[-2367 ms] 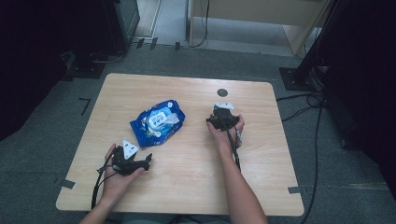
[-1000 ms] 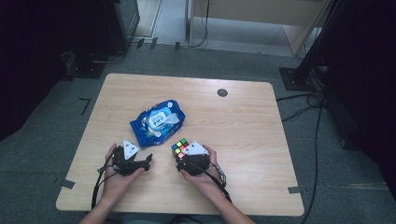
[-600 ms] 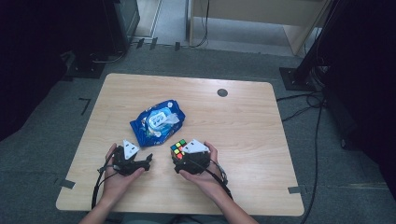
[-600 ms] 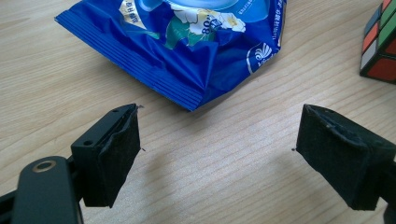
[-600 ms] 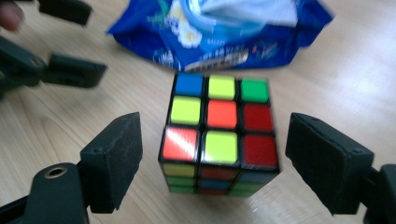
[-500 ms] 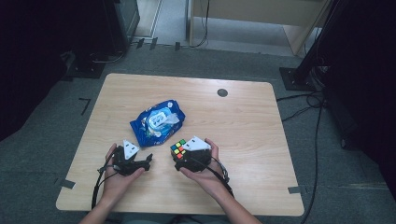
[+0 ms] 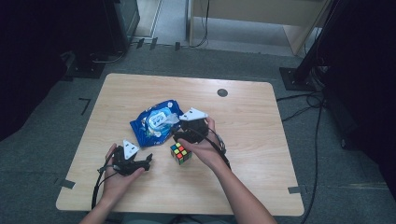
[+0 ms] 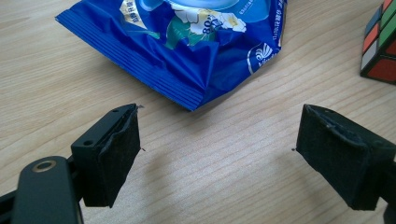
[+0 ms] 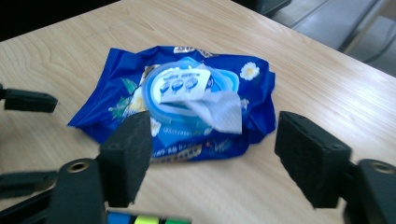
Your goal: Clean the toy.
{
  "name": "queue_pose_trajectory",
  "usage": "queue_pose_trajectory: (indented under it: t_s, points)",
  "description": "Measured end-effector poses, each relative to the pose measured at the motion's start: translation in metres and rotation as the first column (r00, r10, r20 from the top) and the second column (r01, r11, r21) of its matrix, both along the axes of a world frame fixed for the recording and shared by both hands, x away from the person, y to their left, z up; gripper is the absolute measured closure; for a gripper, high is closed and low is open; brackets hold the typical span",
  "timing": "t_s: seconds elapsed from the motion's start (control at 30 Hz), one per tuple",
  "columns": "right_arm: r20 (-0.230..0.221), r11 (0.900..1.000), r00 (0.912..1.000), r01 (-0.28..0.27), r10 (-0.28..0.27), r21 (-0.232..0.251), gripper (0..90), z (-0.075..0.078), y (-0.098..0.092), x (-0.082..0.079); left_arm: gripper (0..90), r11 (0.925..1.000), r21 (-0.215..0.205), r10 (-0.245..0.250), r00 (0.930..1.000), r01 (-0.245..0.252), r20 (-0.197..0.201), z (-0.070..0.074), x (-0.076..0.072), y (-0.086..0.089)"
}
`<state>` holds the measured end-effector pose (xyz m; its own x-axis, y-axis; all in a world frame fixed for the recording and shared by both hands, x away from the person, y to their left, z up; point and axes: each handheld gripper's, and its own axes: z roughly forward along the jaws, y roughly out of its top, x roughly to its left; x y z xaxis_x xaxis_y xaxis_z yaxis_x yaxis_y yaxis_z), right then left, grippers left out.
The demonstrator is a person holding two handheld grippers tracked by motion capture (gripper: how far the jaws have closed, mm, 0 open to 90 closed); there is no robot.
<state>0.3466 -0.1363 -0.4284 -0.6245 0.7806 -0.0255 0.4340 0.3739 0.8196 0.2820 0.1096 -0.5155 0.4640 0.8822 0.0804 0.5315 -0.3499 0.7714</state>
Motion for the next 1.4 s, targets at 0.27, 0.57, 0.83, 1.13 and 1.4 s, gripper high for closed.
queue_pose_trajectory:
  t_s: [0.27,0.57,0.83,1.13,1.4]
  points:
    - [-0.002,0.999,0.9991,-0.042,0.042,0.01,35.9,-0.011,0.012,0.038,13.8,1.0,-0.005,-0.001,1.0,0.001,-0.004,0.0,0.0,0.001]
    - [-0.018,0.988,0.9912,-0.132,0.131,-0.085,38.2,-0.028,0.039,0.059,14.4,1.0,0.005,-0.003,1.0,0.003,0.003,0.0,-0.001,0.0]
    - [-0.029,0.973,0.9951,-0.099,0.095,-0.206,41.9,-0.047,0.045,0.074,15.5,0.999,-0.041,0.019,0.9997,-0.019,0.013,0.009,0.011,0.0]
    - [0.015,0.962,0.9904,-0.13,0.137,-0.241,76.6,-0.05,0.043,0.071,28.4,0.9973,-0.072,0.015,0.9999,-0.015,0.001,0.009,0.047,-0.024]
    - [0.0,0.962,0.99,-0.137,0.141,-0.235,88.4,-0.047,0.043,0.069,43.5,0.9972,-0.029,0.069,0.9973,-0.07,-0.026,0.0,0.052,-0.031]
